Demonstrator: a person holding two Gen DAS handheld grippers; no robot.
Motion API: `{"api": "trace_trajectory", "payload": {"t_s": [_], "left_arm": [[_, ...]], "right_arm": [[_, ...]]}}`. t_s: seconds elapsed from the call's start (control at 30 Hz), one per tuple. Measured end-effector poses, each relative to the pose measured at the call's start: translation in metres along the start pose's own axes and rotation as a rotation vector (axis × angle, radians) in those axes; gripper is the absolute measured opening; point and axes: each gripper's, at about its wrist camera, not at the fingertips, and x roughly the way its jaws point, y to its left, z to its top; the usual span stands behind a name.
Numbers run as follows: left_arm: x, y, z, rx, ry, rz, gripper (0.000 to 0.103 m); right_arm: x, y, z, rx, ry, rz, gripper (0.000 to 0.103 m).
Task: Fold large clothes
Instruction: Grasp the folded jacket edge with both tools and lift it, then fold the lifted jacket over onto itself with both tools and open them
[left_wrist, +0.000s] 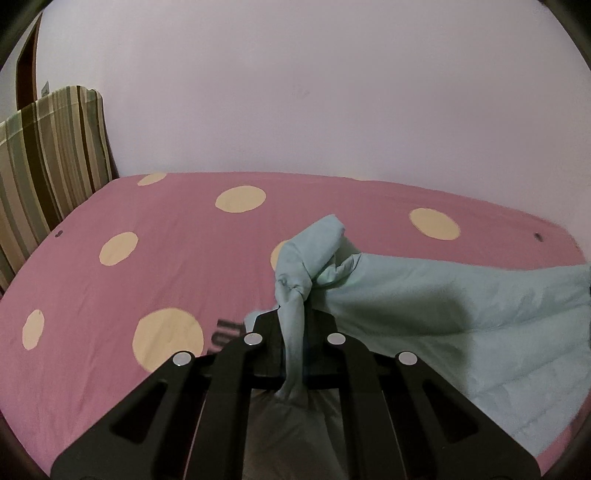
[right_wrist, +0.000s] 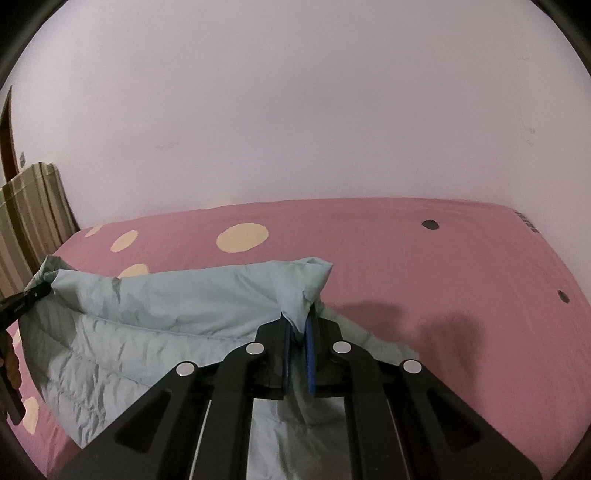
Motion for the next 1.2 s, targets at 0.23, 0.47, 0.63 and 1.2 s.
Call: {"api": "trace_trajectory", "payload": {"t_s": [0.23, 0.47, 0.63, 1.2], "left_arm": [[0.074, -0.017, -0.002, 0.034, 0.09, 0.058, 0.005], [0.128, -0.027, -0.026, 0.069, 0.159, 0.108, 0.005], [0.141, -0.032, -0.035, 0.079, 0.155, 0.117, 0.005], [0.071, -0.056, -0.005, -0.012, 0.086, -0.056, 0.049]], "right_arm": [[0.075, -0.006, -0.005, 0.02, 0.11, -0.011, 0.006], [0.126, -0.013, -0.028, 0.042, 0.211, -0.023, 0.006], [0.141, -0.012, -0.043, 0.046, 0.234, -0.032, 0.008], [0.088, 0.053, -0.005, -0.012, 0.131, 0.006, 0.051]]}}
